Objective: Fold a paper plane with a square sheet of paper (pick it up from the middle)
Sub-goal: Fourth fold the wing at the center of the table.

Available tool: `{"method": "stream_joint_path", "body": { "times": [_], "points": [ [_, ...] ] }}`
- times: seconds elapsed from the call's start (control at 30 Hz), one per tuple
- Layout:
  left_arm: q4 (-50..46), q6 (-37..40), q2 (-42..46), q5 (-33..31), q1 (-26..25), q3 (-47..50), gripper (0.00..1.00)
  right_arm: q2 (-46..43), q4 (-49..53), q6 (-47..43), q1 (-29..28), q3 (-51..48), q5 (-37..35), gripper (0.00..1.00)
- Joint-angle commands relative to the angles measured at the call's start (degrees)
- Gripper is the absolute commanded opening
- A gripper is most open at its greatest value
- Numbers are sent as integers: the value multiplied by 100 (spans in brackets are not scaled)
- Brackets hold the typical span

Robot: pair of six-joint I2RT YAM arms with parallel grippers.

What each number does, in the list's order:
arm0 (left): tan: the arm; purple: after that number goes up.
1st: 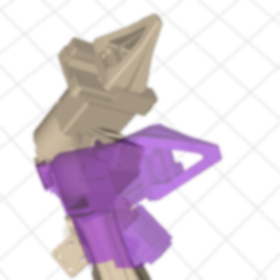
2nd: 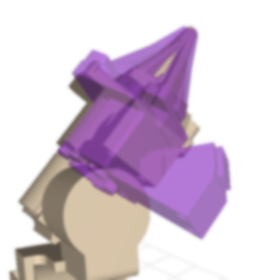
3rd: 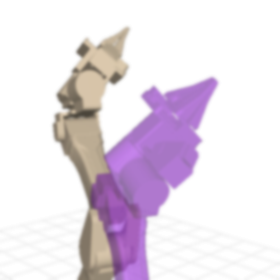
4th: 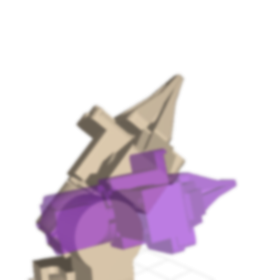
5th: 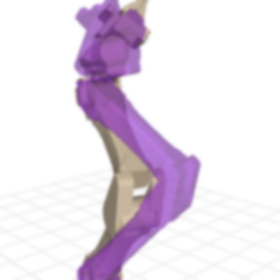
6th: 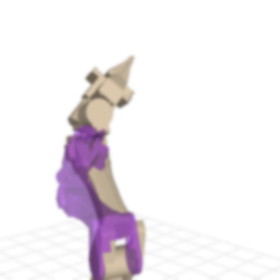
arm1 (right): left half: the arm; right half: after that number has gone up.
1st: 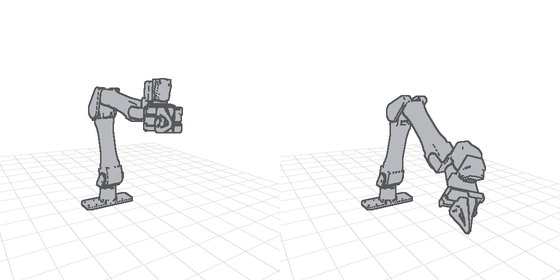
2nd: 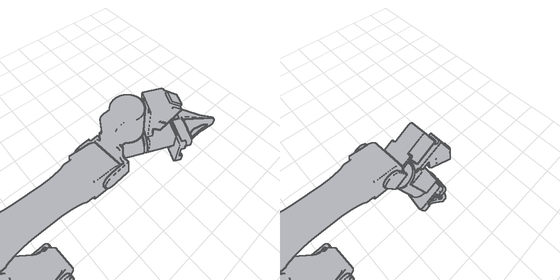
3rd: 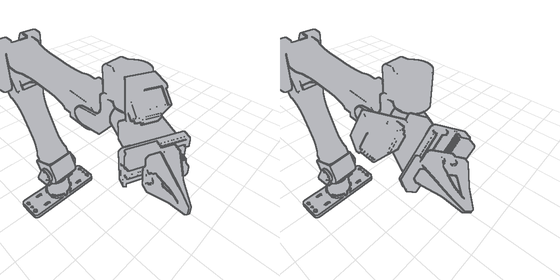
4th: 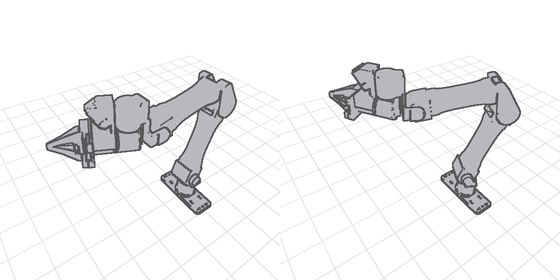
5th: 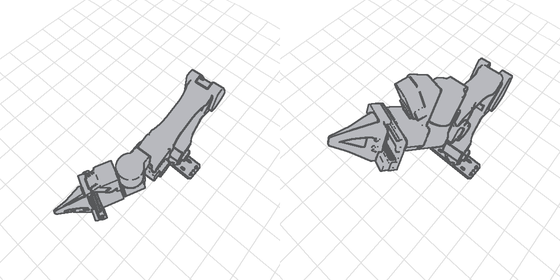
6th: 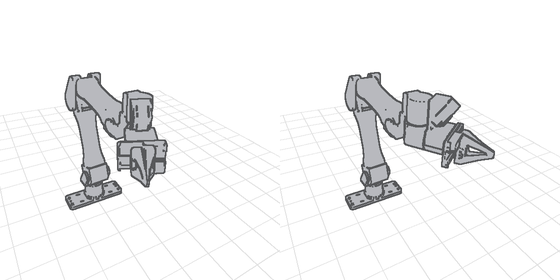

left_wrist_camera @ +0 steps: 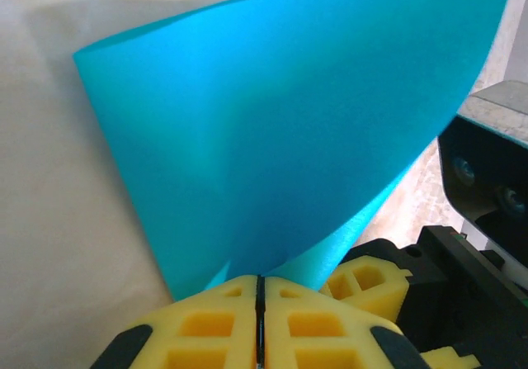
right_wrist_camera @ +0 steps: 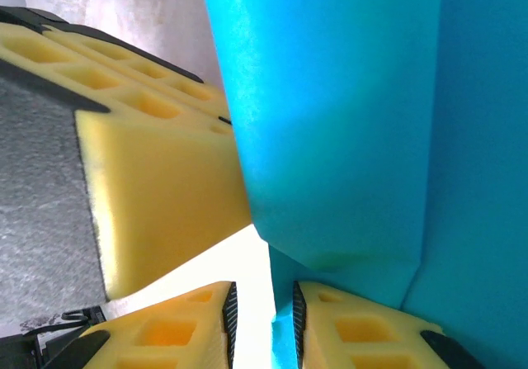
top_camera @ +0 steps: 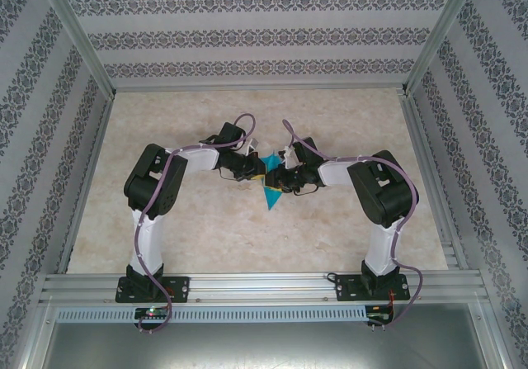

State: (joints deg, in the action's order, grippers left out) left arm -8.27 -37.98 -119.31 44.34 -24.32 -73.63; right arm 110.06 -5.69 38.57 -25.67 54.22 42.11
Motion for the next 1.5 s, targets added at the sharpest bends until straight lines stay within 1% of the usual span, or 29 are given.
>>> {"method": "stream_joint_path", "body": {
  "times": [0.0, 0.23, 0.43, 0.83, 1.03, 1.23, 1.47],
  "points": [
    [-457, 346, -74, -153, -43, -168, 8, -81, 315, -182, -58, -56, -78, 27],
    [-922, 680, -117, -539, -13, -272, 5, -204, 352, -183, -37, -74, -71, 27],
    [-1108, 830, -176, -676, -12, -352, 5, -309, 392, -183, -30, -85, -62, 27],
    [-1278, 965, -388, -761, -3, -486, 5, -623, 306, -31, -43, -157, 107, 28],
    [-1383, 1038, -444, -848, 6, -516, 5, -762, 479, -4, -177, -261, 116, 27],
    [-1379, 1026, -461, -848, 32, -512, 5, -664, 586, -29, -267, -324, 44, 26],
    [-1335, 1003, -467, -822, 50, -486, 5, -536, 684, -90, -359, -172, -16, 26]
  ]
}}
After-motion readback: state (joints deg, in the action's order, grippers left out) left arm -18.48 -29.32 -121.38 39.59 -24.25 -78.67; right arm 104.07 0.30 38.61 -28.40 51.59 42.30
